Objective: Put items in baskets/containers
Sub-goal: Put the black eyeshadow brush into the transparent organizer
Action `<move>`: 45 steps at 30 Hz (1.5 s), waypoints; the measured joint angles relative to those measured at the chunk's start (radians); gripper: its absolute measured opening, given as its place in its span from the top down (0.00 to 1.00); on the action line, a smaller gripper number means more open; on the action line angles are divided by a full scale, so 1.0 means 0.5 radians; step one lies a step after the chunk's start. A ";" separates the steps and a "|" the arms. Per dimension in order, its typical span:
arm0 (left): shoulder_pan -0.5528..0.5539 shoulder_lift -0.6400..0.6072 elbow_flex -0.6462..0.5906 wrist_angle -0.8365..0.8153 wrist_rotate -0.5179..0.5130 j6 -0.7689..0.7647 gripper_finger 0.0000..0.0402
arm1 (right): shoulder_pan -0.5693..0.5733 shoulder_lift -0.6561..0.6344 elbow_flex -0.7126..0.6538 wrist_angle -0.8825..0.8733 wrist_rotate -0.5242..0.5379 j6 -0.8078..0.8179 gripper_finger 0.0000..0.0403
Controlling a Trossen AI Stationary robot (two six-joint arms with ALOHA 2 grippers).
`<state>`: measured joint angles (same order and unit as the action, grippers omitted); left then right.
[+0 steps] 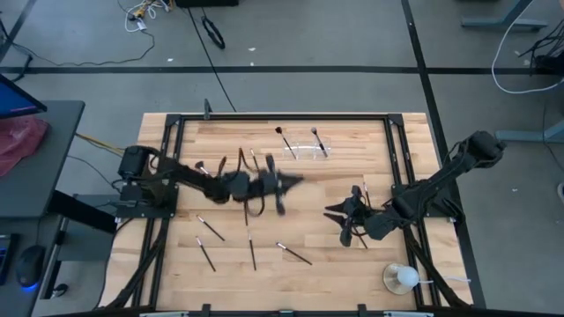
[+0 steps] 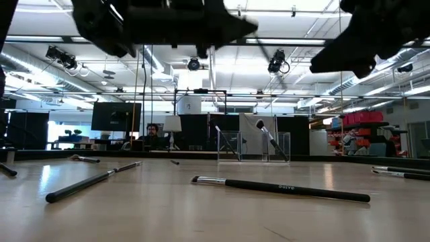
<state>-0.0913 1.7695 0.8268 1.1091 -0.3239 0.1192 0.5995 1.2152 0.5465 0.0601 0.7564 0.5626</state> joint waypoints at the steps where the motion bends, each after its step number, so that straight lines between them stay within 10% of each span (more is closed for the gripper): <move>1: 0.064 0.000 0.000 0.001 -0.012 -0.011 0.96 | 0.000 0.002 0.000 -0.014 -0.002 0.014 0.77; 13: 0.692 0.079 0.305 -0.633 0.300 -0.457 0.96 | -0.001 0.151 -0.002 0.056 0.097 -0.005 0.79; 32: 0.860 0.459 0.448 -0.692 0.354 -0.802 0.93 | -0.001 0.163 -0.002 0.152 0.097 -0.065 0.79; 45: 0.956 0.459 0.448 -0.704 0.495 -0.908 0.72 | -0.001 0.163 -0.002 0.151 0.096 -0.065 0.79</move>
<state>0.3866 1.9991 1.0508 0.7572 -0.0765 -0.3347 0.5991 1.2964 0.5457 0.1356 0.8045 0.5301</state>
